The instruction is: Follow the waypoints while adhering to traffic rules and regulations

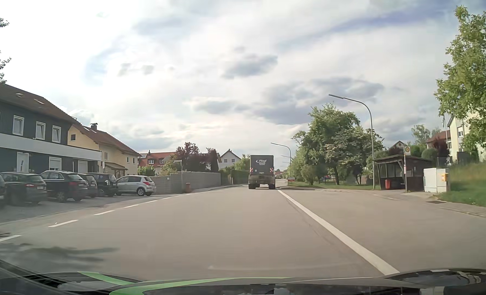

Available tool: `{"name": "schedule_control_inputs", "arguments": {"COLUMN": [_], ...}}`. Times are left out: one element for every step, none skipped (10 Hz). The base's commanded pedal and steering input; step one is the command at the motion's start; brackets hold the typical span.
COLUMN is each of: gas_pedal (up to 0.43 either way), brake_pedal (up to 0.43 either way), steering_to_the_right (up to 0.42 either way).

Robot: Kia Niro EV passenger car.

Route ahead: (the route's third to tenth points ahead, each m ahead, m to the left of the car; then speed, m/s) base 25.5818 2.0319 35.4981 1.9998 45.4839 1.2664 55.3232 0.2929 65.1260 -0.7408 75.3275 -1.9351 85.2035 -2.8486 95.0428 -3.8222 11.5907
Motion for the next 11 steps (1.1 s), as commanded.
{"name": "schedule_control_inputs", "arguments": {"gas_pedal": [0.169, 0.169, 0.169, 0.169, 0.169, 0.169, 0.169, 0.169, 0.169, 0.157, 0.157], "brake_pedal": [0.0, 0.0, 0.0, 0.0, 0.0, 0.0, 0.0, 0.0, 0.0, 0.0, 0.0], "steering_to_the_right": [0.0, 0.0, 0.0, 0.0, 0.0, 0.0, 0.0, 0.0, 0.0, 0.0, 0.0]}}
